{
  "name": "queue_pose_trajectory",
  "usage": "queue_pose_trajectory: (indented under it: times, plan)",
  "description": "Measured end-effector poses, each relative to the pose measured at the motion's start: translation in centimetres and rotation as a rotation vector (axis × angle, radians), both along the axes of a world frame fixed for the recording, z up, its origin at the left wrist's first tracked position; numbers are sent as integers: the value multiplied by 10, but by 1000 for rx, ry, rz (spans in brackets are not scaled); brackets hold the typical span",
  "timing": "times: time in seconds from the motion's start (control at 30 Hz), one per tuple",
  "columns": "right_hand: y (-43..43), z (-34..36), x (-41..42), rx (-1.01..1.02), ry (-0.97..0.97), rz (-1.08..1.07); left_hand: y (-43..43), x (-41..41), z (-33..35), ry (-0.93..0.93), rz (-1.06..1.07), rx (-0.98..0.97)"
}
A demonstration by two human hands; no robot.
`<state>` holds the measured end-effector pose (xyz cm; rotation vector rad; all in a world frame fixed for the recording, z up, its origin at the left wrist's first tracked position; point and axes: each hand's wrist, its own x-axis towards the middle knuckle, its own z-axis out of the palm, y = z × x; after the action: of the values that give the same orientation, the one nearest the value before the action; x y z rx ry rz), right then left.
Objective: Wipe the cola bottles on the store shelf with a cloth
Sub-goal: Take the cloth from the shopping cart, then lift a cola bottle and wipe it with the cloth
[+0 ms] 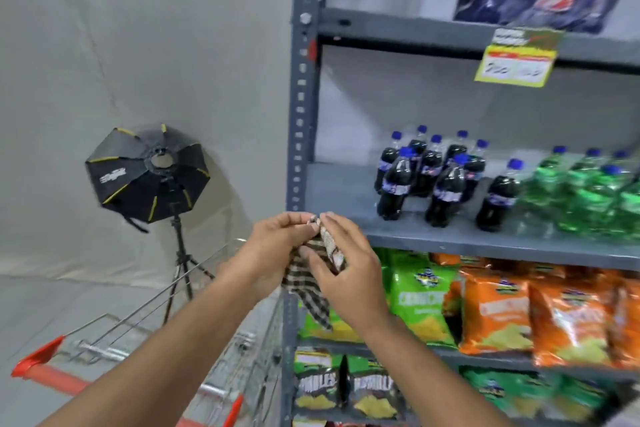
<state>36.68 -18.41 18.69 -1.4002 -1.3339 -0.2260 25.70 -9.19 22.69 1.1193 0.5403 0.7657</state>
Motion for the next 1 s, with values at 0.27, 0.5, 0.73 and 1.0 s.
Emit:
queue_pose_trajectory:
  times: [0.27,0.5,0.73,1.0]
  plan:
    - [-68,20,99,247,-210,-251,-60,99,33,-95,-270,50]
    - [-116,36,183,287,-347,-310,-83,169,51,-41,-277,370]
    - [-148,41,245,262,-410,-246,-56,245,74,62,66,724]
    - [-173,32,287,233,-364,-133,-12,306,65,340,-52,666]
